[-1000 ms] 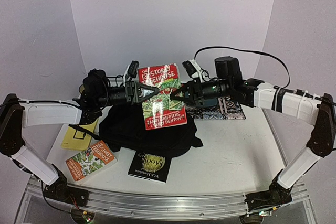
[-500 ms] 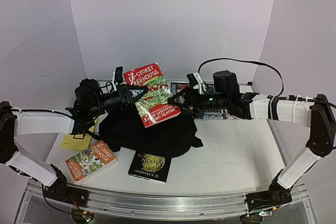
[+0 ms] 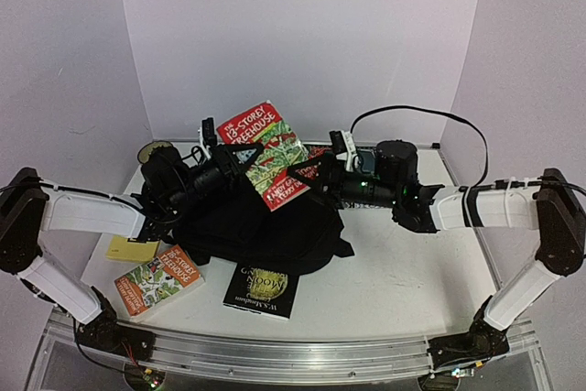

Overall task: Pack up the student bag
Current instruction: Pass from the left arm to the right

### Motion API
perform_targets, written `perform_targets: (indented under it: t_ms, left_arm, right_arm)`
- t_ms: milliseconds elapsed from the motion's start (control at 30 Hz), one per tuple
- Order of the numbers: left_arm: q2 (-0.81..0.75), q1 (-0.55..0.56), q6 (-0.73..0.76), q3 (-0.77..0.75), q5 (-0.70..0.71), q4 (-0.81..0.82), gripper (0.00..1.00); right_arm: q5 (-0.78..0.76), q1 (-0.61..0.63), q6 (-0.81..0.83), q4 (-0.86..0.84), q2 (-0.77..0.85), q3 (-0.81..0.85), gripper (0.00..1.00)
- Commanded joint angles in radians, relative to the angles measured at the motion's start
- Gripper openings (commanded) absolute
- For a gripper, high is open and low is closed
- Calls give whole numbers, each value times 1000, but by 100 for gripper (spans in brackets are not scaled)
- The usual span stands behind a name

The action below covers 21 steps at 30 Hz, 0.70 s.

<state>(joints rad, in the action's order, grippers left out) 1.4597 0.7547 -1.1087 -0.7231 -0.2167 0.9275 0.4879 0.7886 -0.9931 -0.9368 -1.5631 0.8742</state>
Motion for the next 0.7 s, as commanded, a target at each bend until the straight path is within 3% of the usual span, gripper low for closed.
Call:
perform_targets:
  t_ms: [0, 133, 233, 400, 500, 667]
  left_arm:
    - [18, 27, -19, -48, 60, 154, 0]
    - [37, 37, -37, -37, 80, 176, 0]
    - [50, 43, -56, -17, 97, 213, 0]
    - [56, 46, -61, 0, 102, 226, 0]
    - [54, 47, -43, 17, 100, 226, 9]
    - [38, 44, 47, 66, 99, 222, 31]
  right_arm:
    - [-3, 5, -45, -179, 9, 16, 95]
    - [-1, 6, -46, -200, 14, 31, 80]
    - [-3, 6, -47, -212, 16, 31, 63]
    - [-3, 4, -42, -226, 23, 25, 26]
    - [10, -1, -33, -224, 30, 26, 0]
    - [23, -36, -18, -171, 48, 21, 0]
